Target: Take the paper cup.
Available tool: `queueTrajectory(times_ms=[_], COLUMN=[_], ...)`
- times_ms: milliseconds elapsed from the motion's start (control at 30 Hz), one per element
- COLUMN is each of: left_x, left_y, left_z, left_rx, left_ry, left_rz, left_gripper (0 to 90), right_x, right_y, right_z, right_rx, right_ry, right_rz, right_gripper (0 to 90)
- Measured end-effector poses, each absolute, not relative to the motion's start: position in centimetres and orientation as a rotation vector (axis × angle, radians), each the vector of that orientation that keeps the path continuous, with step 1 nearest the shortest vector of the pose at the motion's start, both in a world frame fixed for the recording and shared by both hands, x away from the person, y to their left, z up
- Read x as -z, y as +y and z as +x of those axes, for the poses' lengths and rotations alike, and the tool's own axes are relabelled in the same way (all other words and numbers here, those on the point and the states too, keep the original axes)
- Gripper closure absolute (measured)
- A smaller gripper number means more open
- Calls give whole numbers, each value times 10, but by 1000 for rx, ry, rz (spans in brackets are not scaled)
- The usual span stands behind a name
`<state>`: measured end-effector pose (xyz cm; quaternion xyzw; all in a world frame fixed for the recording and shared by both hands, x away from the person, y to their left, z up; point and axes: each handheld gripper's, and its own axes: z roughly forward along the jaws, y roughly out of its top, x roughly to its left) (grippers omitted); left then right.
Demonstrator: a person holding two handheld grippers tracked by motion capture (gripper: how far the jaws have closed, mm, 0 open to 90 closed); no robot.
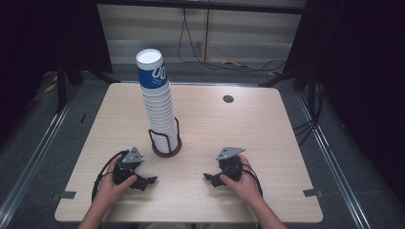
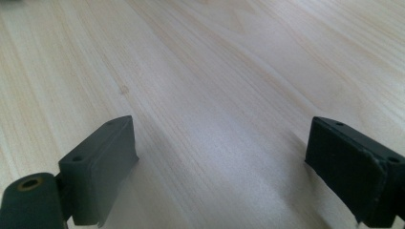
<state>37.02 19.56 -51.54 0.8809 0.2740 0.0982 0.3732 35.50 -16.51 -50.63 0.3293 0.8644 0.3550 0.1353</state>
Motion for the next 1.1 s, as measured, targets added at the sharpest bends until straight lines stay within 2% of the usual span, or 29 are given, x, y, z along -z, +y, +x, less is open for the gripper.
queueTrajectory(times_ms=[500,600,700,767,867,1100], left_x=[514,508,503,498,484,438], left_y=[194,194,196,198,204,222], left_z=[371,372,372,373,375,383], left_rx=[-245,-239,-217,-177,-117,-120], left_ry=[718,746,760,791,789,788], left_rz=[2256,2298,2300,2270,2224,2159], left_gripper=[8,59,199,158,167,160], right_x=[506,506,505,502,493,473], right_y=[-165,-165,-162,-158,-152,-137], right_z=[355,355,356,357,362,375], right_rx=[-1032,-1048,-1072,-1045,-1099,-1164], right_ry=[2504,2499,2511,2537,2535,2546], right_rz=[946,948,953,930,906,862], right_gripper=[93,127,130,133,134,136])
